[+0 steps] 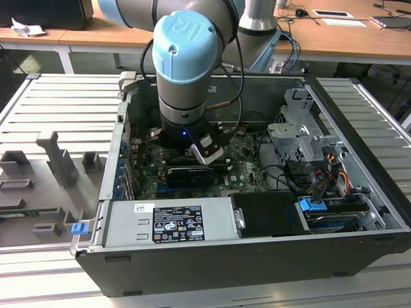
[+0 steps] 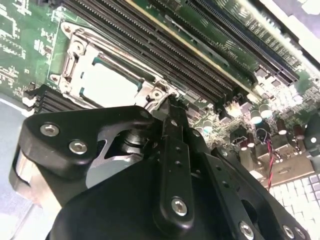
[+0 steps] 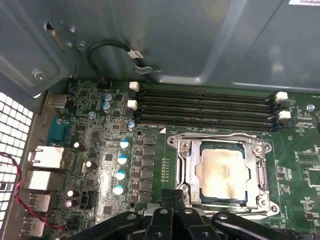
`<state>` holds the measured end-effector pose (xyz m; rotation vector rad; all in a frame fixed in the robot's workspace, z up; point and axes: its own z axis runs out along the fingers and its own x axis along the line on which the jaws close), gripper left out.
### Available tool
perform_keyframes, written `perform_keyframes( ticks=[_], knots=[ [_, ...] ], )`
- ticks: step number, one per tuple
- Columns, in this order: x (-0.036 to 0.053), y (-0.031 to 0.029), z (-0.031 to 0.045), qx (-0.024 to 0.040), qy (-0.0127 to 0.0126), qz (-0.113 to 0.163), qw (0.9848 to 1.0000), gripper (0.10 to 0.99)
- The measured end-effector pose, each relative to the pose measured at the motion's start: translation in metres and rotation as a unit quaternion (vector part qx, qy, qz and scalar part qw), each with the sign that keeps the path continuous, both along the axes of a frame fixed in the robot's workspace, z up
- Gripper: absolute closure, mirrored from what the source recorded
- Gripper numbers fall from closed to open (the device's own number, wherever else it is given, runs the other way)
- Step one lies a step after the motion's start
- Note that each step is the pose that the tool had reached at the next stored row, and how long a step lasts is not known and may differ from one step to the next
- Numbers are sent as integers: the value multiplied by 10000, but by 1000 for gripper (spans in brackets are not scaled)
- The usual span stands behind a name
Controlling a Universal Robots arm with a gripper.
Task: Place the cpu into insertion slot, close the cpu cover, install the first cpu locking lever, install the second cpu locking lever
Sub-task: 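Install the second cpu locking lever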
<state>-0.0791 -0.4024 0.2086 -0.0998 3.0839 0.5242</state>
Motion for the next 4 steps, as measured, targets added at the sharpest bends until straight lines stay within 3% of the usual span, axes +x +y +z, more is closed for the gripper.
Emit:
perform_keyframes(
  ticks=[4],
  knots=[
    [0,1,30,1,-1,0,10000,980]
  ],
)
